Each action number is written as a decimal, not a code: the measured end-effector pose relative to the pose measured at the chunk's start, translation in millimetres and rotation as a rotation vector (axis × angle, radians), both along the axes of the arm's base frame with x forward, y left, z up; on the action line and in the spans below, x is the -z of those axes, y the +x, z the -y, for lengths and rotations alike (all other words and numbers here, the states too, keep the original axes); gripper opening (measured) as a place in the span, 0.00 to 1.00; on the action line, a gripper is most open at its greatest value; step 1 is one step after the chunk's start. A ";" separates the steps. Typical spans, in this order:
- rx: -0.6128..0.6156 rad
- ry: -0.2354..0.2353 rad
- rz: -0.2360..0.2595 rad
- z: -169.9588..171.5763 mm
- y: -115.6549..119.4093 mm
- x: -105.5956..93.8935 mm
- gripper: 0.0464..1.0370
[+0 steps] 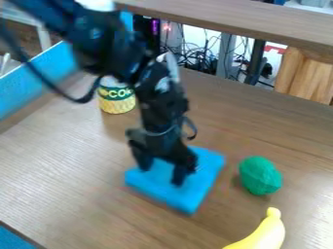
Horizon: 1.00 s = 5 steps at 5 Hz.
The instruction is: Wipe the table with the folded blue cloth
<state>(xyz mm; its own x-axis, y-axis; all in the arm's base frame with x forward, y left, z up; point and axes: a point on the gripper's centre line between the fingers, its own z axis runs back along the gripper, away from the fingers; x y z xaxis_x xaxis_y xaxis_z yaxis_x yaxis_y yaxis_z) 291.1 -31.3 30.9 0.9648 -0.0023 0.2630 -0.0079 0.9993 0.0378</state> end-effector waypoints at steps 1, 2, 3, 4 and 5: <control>0.010 0.015 0.004 -18.7 -36.7 1.6 0.96; 0.008 0.030 0.008 -36.5 -61.1 2.4 0.96; 0.029 0.043 0.004 -38.9 -70.2 2.8 0.96; 0.024 0.044 -0.019 -38.1 -59.6 2.5 0.96; -0.011 0.021 -0.030 -34.7 -27.6 2.6 0.96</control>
